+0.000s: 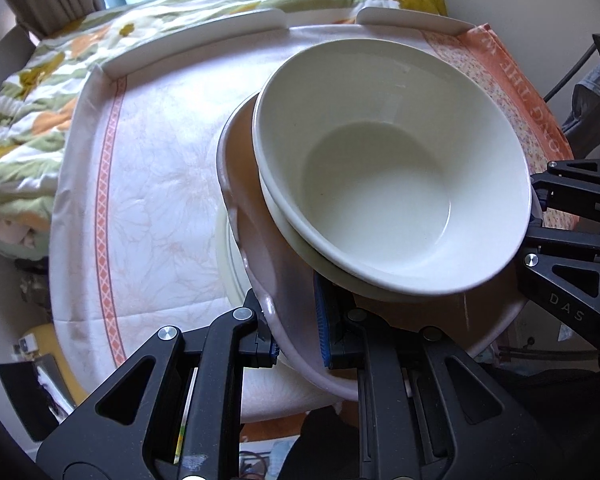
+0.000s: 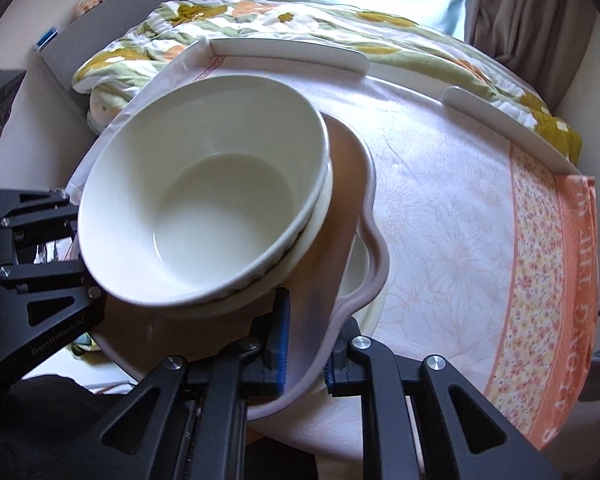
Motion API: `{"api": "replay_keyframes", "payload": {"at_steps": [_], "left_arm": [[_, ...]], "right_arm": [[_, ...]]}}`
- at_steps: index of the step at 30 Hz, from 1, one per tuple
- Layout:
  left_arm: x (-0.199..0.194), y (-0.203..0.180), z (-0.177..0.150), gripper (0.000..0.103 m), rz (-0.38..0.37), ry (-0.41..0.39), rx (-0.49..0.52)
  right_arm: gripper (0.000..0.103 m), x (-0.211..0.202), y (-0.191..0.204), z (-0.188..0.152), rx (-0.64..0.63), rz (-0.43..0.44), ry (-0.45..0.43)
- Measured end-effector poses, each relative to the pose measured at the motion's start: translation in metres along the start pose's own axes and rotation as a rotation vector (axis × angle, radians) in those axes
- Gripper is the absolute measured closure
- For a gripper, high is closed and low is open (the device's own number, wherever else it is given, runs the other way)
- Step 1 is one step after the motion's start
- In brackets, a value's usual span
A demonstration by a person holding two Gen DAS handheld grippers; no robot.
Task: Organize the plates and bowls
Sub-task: 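Carry the dish with bowls over the plate stack and lower it on top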
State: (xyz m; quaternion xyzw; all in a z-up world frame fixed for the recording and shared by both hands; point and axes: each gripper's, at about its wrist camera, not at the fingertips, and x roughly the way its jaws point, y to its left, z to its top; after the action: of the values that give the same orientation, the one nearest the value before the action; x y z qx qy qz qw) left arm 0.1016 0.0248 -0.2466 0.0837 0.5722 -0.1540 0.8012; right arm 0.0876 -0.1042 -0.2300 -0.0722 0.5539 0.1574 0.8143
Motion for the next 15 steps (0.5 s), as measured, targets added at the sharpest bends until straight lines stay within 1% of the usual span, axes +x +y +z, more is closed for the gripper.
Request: {"api": "replay_keyframes", "payload": {"at_steps": [2,7,15], "left_arm": [[0.0042,-0.0004,-0.0016,0.091,-0.005,0.0,-0.003],[0.0032,-0.0051,-0.0003,0.091,0.027,-0.011,0.03],[0.0036,-0.0055,0.0007,0.09,0.041,0.0,0.031]], "right_arm": [[0.09,0.0021,-0.0009,-0.0011,0.007,-0.007,0.0],[0.09,0.005,-0.0054,-0.0033,0.046,0.001,0.005],[0.09,0.004,-0.0061,-0.0065,0.055,-0.004,0.0]]}}
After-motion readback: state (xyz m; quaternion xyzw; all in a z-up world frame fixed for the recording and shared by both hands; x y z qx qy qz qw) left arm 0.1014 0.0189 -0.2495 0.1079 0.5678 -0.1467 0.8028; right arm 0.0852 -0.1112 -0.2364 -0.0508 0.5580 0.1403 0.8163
